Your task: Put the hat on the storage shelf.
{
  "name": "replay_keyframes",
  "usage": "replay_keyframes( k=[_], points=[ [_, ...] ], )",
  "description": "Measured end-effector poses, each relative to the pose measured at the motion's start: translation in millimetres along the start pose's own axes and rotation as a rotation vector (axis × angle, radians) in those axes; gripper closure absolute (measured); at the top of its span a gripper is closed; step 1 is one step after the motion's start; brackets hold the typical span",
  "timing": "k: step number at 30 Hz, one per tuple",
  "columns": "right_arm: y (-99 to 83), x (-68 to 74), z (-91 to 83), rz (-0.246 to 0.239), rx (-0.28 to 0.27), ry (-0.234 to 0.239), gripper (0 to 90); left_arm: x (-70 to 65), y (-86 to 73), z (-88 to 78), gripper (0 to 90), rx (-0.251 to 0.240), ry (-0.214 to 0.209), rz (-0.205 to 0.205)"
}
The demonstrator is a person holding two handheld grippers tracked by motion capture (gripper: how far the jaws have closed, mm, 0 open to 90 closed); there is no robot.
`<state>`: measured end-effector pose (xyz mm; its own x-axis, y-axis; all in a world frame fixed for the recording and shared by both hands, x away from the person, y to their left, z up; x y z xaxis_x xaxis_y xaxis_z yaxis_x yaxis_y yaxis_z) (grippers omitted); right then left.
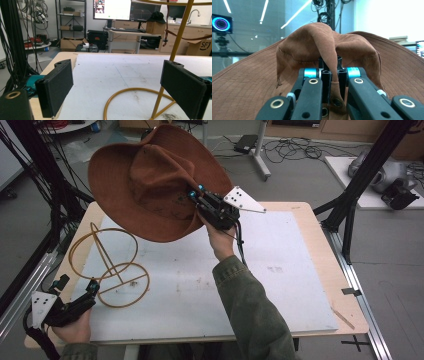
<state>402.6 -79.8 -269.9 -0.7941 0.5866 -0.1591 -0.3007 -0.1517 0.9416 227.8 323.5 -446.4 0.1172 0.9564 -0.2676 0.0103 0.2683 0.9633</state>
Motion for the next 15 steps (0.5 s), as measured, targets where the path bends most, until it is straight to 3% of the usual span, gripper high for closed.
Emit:
replay_keyframes(
  k=[6, 15],
  points=[
    [3.6, 9.9, 6.9, 0.013, -0.017, 0.052, 87.9, 0.8, 0.7, -1.2, 11.3, -0.004, 0.000, -0.003],
    [9.7, 42.2, 26.2, 0.046, -0.042, 0.187, 87.8, 2.3, 1.7, -2.7, 11.3, -0.011, 0.000, -0.010]
  ],
)
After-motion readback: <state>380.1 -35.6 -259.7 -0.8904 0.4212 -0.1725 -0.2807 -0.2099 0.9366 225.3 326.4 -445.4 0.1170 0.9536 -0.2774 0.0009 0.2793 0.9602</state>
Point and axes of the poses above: each handheld gripper's, and its own axes: z roughly forward along the jaws, y roughly out of its top, x roughly to its left, the point moved 1 cm from there along z, roughly forward along the jaws, and after that the axes turned 11 degrees about -z, right-handed, at the moved point
